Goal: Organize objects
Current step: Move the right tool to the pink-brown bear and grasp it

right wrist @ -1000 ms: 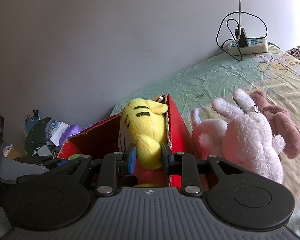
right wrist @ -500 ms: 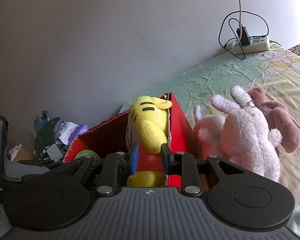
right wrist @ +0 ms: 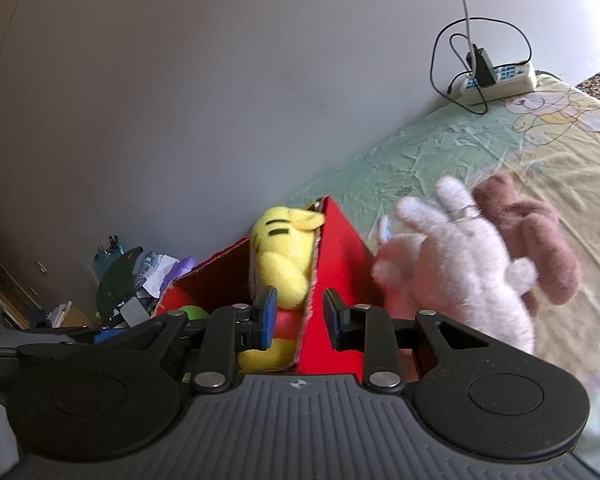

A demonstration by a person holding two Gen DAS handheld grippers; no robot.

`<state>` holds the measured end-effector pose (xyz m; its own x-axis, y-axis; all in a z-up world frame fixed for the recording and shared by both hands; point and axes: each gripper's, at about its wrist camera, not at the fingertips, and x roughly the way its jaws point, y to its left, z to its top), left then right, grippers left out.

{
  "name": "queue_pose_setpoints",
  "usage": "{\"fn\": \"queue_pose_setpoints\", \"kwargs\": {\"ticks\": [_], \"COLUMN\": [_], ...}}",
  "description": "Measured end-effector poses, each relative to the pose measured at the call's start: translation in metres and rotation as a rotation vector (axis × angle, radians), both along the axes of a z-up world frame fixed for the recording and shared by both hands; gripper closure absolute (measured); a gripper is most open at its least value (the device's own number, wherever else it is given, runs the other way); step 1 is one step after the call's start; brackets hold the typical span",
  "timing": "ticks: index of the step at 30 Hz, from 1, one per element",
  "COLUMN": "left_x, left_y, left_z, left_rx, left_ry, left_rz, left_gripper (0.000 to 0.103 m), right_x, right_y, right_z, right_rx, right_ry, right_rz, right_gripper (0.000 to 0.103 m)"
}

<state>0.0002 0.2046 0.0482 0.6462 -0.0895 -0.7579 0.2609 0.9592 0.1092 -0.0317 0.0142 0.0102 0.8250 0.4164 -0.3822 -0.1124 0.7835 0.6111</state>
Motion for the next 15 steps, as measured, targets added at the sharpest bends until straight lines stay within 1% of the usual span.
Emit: {"fn": "queue_pose_setpoints", "kwargs": {"ticks": [6,11,15], "left_x": [-0.012,-0.021,-0.027], "left_y": [-0.025,-0.063,-0.100], "left_z": [0.014,0.023,0.022], "left_rx": [-0.020,-0.055,-0.081], "left_ry": [-0.031,-0.043,-0.055], "left_rz": [-0.010,-0.068,-0.129], "left_gripper": [0.004,0.005,0.005], "right_x": [-0.003,-0.004,-0.001], "right_y": [-0.036,-0.073,-0.104], "right_z": [-0.003,-0.012,-0.021], "right_rx": [0.004,0.008,0.008], "right_ry": [0.014,0.043,0.078], "right_rz": [-0.010,-0.038,-0.060], "right_gripper": [0.074,0.074,0.074]}}
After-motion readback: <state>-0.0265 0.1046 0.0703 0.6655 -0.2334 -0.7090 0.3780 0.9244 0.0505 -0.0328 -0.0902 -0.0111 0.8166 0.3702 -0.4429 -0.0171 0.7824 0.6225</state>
